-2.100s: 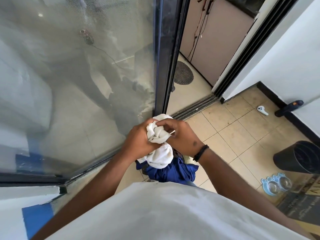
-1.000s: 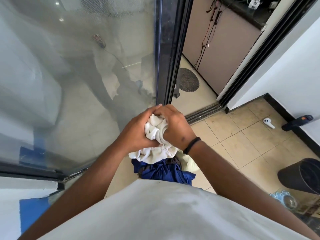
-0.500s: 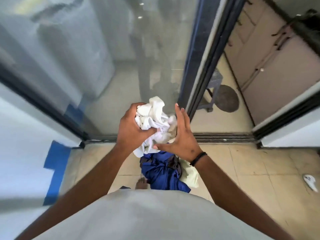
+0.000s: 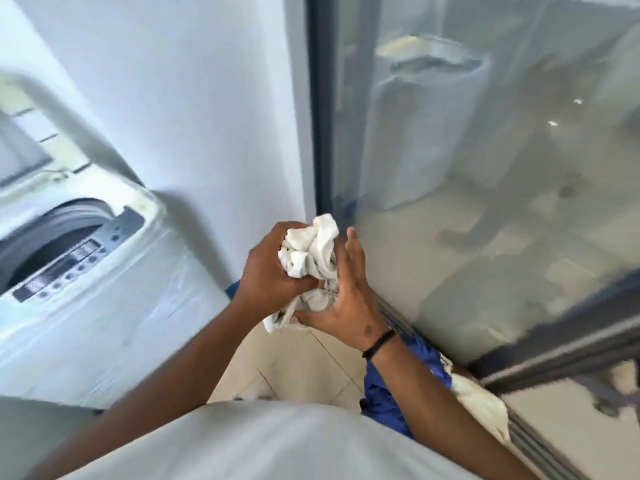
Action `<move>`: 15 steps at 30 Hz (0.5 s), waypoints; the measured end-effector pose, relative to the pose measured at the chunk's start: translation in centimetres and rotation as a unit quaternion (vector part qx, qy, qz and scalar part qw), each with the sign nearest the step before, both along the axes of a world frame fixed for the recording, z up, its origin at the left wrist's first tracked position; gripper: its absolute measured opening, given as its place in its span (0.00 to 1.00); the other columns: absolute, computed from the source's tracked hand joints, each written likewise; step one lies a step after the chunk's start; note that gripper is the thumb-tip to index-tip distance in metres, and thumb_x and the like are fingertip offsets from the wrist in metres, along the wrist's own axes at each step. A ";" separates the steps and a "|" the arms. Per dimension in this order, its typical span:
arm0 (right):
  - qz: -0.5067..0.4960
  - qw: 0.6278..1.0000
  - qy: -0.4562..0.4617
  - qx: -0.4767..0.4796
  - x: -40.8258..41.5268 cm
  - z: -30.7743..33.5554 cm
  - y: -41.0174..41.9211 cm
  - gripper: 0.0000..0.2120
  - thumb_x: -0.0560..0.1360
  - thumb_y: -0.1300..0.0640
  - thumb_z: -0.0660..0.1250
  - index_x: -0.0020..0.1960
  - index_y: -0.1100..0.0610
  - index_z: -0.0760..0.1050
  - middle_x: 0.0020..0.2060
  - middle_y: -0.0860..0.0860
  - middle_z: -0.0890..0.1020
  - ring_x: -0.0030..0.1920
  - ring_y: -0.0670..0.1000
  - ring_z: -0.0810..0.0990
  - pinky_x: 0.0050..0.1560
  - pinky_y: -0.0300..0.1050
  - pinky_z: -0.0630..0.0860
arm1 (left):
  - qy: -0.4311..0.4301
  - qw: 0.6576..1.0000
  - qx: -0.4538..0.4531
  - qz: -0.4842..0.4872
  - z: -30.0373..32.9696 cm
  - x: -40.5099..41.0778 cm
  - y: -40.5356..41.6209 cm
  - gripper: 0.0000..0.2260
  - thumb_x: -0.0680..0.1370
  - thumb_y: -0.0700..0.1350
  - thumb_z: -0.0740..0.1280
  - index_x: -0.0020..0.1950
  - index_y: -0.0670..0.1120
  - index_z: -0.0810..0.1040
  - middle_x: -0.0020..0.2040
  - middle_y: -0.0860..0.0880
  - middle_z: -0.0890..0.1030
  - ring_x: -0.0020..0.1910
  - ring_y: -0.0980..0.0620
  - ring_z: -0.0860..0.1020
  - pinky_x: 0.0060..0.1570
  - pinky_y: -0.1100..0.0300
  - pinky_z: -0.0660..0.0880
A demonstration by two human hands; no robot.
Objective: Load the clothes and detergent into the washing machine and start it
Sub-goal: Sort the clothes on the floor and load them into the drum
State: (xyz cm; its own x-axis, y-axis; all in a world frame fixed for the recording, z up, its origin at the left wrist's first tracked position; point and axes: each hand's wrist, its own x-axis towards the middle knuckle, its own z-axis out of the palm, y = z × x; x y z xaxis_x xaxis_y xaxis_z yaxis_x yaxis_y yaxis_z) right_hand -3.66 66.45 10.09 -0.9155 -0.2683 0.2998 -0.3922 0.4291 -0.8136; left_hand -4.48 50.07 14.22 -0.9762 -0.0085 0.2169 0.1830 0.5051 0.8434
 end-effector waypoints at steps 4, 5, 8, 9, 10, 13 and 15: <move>0.077 0.996 0.039 0.000 -1.9 0.4 -7.0 0.60 0.62 0.43 0.81 0.80 0.46 0.44 0.80 0.58 0.44 0.80 0.46 0.41 0.70 0.24 0.50 | 0.019 0.998 0.021 0.063 0.3 -0.2 -6.7 0.32 0.57 0.46 0.81 0.59 0.58 0.77 0.54 0.61 0.82 0.55 0.59 0.80 0.52 0.64 0.75; 0.100 0.994 0.038 0.002 -2.5 0.6 -8.8 0.61 0.61 0.44 0.82 0.79 0.44 0.42 0.80 0.58 0.43 0.80 0.48 0.42 0.69 0.23 0.51 | 0.027 0.996 0.025 0.078 0.3 -0.3 -8.4 0.32 0.57 0.46 0.81 0.59 0.57 0.77 0.54 0.62 0.81 0.55 0.60 0.80 0.51 0.67 0.74; 0.157 0.987 0.026 0.014 -4.2 1.1 -14.4 0.64 0.59 0.45 0.83 0.80 0.46 0.43 0.80 0.56 0.41 0.80 0.47 0.41 0.68 0.21 0.51 | 0.036 0.992 0.034 0.119 0.5 -0.8 -14.0 0.33 0.58 0.43 0.83 0.60 0.55 0.78 0.54 0.62 0.81 0.55 0.61 0.80 0.52 0.70 0.72; 0.170 0.985 0.023 0.018 -4.8 1.2 -16.7 0.64 0.58 0.43 0.83 0.80 0.47 0.44 0.80 0.55 0.41 0.79 0.44 0.40 0.68 0.21 0.50 | 0.041 0.989 0.043 0.135 0.4 -1.0 -16.3 0.32 0.58 0.40 0.84 0.60 0.55 0.78 0.54 0.62 0.81 0.55 0.62 0.80 0.52 0.70 0.72; 0.180 0.983 0.022 0.025 -5.3 1.2 -18.8 0.64 0.58 0.42 0.83 0.80 0.48 0.45 0.80 0.54 0.41 0.78 0.40 0.39 0.67 0.20 0.49 | 0.044 0.986 0.051 0.150 0.3 -1.1 -18.3 0.32 0.59 0.39 0.84 0.59 0.56 0.78 0.53 0.62 0.81 0.54 0.63 0.80 0.51 0.71 0.72; 0.199 0.978 0.026 0.052 -6.5 1.0 -25.0 0.65 0.56 0.39 0.83 0.80 0.44 0.44 0.80 0.53 0.42 0.76 0.33 0.38 0.63 0.16 0.49 | 0.044 0.976 0.081 0.195 -0.3 -1.4 -23.4 0.33 0.60 0.35 0.83 0.58 0.57 0.77 0.51 0.62 0.81 0.51 0.66 0.79 0.46 0.74 0.71; 0.206 0.977 0.029 0.045 -7.0 0.8 -28.8 0.65 0.55 0.38 0.83 0.78 0.37 0.42 0.80 0.53 0.42 0.76 0.35 0.41 0.63 0.17 0.51 | 0.044 0.969 0.099 0.222 -0.9 -1.4 -26.6 0.33 0.59 0.35 0.83 0.60 0.53 0.77 0.51 0.60 0.82 0.51 0.63 0.80 0.46 0.72 0.72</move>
